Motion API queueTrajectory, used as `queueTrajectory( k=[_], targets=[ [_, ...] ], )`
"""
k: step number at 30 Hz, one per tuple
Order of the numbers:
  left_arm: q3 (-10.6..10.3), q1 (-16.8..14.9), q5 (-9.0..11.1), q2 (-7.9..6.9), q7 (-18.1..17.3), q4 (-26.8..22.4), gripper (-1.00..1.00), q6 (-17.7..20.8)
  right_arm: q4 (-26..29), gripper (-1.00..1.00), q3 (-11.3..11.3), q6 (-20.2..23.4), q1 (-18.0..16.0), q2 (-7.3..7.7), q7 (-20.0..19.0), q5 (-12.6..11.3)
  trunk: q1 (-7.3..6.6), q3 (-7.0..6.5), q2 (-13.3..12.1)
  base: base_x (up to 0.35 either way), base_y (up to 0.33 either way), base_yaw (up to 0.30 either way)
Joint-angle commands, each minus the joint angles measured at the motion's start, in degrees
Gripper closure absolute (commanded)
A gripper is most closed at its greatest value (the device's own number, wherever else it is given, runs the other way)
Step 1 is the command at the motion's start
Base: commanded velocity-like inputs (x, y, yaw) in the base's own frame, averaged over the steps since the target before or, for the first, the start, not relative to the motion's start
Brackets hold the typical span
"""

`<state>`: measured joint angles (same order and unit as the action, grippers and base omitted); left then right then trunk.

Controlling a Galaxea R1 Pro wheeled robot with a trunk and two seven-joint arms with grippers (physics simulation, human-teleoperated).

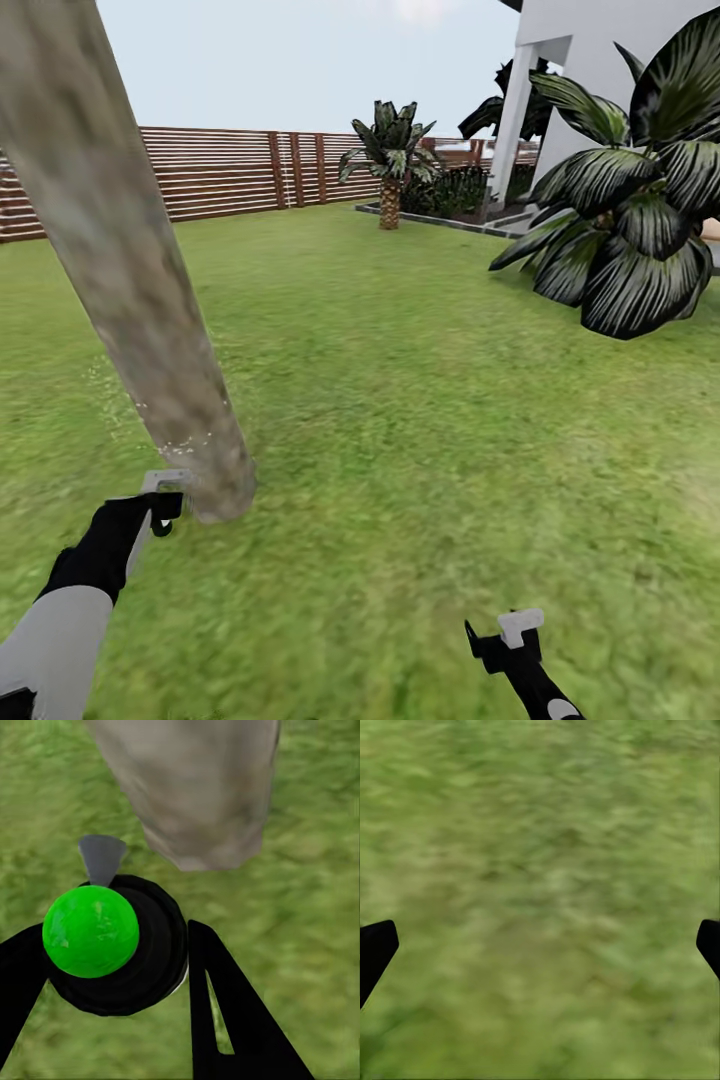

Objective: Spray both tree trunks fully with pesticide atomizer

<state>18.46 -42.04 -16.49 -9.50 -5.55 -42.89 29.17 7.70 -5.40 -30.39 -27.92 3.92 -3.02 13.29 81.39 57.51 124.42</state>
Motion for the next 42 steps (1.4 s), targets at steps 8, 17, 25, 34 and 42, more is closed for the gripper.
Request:
queueTrajectory(
  k=[8, 17, 25, 34, 42],
  targets=[
    [-0.3, -5.5, -0.8, -0.39, -0.4, -1.1, 1.00, 5.5, 0.0, -1.00, -0.6, -0.2, 0.0, 0.04, -0.3, 0.3, -0.01, 0.05, 0.0, 0.000, 0.000, 0.213],
    [-0.4, -5.8, -0.9, -0.17, -0.6, -1.4, 1.00, 5.6, 0.0, -1.00, -0.6, -0.2, 0.0, 0.06, -0.3, 0.3, -0.01, 0.05, 0.0, 0.115, -0.001, 0.005],
    [-0.4, -6.0, -0.9, -0.76, -0.6, -1.6, 1.00, 5.6, 0.0, -1.00, -0.6, -0.2, 0.0, 0.08, -0.3, 0.3, -0.01, 0.05, 0.0, 0.147, -0.207, 0.000],
    [-0.4, -6.6, -0.9, -0.80, -0.7, -5.5, 1.00, 9.2, 0.0, -1.00, -0.5, -0.2, 0.0, 0.04, -0.3, 0.3, -0.01, 0.05, 0.0, -0.043, -0.265, 0.190],
    [-0.5, -9.7, -0.9, 0.03, -0.7, -6.1, 1.00, 10.0, 0.0, -1.00, -0.5, -0.2, 0.0, 0.04, -0.3, 0.3, -0.01, 0.05, 0.0, -0.101, -0.074, 0.203]
  ],
)
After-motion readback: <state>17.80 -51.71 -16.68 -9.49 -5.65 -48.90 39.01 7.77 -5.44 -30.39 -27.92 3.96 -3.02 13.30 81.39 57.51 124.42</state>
